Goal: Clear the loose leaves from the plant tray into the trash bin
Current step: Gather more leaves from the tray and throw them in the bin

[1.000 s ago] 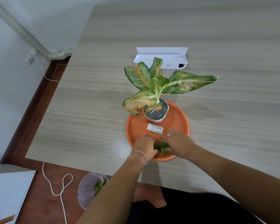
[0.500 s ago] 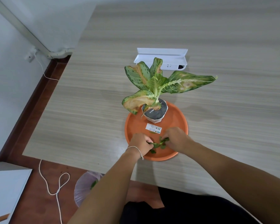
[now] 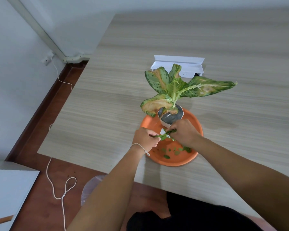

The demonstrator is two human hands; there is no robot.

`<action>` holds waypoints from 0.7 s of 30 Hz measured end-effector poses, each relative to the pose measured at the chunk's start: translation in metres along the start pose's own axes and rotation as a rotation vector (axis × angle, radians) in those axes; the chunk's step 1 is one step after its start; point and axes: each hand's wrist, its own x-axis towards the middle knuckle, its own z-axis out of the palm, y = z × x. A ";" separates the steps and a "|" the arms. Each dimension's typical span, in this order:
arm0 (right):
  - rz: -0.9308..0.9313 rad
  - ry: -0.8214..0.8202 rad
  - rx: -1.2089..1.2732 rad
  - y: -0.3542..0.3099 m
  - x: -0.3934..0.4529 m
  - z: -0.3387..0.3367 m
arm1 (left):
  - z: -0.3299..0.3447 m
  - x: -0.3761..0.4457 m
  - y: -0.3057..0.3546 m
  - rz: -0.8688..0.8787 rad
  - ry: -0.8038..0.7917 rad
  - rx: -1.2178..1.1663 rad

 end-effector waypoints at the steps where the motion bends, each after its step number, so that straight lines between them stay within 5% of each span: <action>1: 0.010 0.005 0.015 -0.004 0.000 0.001 | -0.005 -0.001 -0.003 -0.007 0.011 -0.010; 11: -0.054 -0.032 -0.018 -0.072 0.010 0.048 | -0.083 -0.039 -0.070 -0.098 0.189 -0.194; 21: -0.364 -0.192 -0.066 -0.264 0.029 0.147 | -0.233 -0.147 -0.201 -0.212 0.525 -0.313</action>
